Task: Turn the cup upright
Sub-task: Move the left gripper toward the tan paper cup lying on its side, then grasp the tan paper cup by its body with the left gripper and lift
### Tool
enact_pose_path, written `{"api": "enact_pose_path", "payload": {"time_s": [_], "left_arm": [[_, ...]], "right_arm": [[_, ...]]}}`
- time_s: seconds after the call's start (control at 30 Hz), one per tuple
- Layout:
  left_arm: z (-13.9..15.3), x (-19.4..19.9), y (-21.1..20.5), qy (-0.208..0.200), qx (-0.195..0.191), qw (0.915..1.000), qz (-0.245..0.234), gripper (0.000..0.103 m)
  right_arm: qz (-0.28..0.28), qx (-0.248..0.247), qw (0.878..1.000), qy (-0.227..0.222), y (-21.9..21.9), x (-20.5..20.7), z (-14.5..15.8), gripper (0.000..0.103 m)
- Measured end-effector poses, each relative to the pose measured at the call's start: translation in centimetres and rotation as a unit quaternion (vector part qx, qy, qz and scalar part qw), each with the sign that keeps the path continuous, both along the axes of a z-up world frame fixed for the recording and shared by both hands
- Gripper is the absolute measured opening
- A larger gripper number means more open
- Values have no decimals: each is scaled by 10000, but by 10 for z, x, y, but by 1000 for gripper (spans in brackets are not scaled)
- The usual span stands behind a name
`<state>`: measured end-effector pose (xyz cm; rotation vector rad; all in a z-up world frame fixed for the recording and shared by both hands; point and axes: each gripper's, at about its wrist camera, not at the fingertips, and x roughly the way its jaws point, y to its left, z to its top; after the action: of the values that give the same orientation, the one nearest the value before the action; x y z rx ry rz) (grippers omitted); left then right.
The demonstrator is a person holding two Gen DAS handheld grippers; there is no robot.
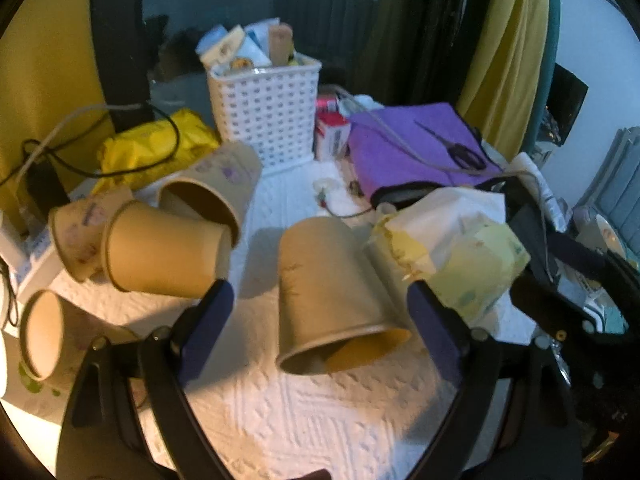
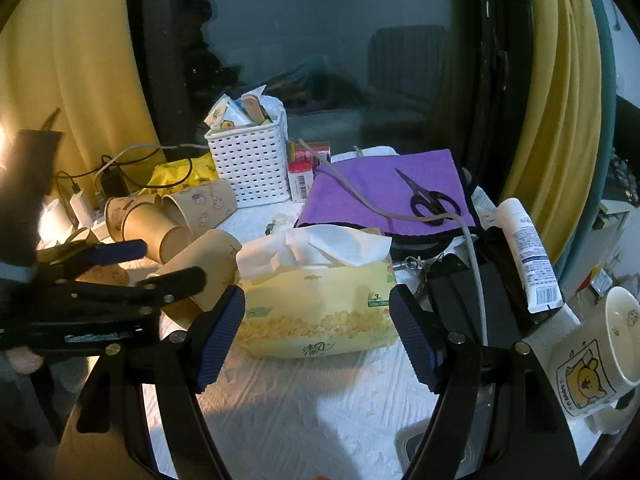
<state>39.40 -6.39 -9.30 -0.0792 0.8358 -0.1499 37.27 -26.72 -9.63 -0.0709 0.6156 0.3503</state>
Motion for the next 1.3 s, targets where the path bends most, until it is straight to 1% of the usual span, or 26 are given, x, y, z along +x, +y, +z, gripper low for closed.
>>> {"api": "enact_pose_path", "payload": {"time_s": [0.2,0.23,0.27,0.3,0.53,0.7,0.9,1.0,1.2,1.3], "left_arm": [[-13,8,-4,238,-40,9996,-116,89],[-15,9,-4,271,-49,9995,-158,87],[-17,10,-3,320,-100,9992,-203,76],[-19,10,-2,379,-125,9990,-217,72],[-11,-11,6,349,-142,9988,-313,70],[-2,-45,15,298,-193,9986,-402,70],[4,-97,25,350,-447,9961,-669,70],[3,-125,30,384,-654,9939,-796,70],[13,-173,39,257,-1006,9899,-963,69],[24,-198,41,116,-1091,9883,-1059,69]], "right_arm": [[24,6,10000,76,0,3,-5,78],[24,10,10000,90,0,3,-6,78],[24,19,9999,100,0,3,-6,78],[24,27,9999,100,-1,2,-6,78],[26,78,9999,94,-1,-12,-2,78],[59,86,9999,53,2,-32,3,78],[105,84,9999,55,11,-64,5,78],[126,62,9999,86,17,-81,3,78],[116,-25,9999,103,23,-120,-1,78],[70,-72,9999,137,25,-138,-4,78]]}}
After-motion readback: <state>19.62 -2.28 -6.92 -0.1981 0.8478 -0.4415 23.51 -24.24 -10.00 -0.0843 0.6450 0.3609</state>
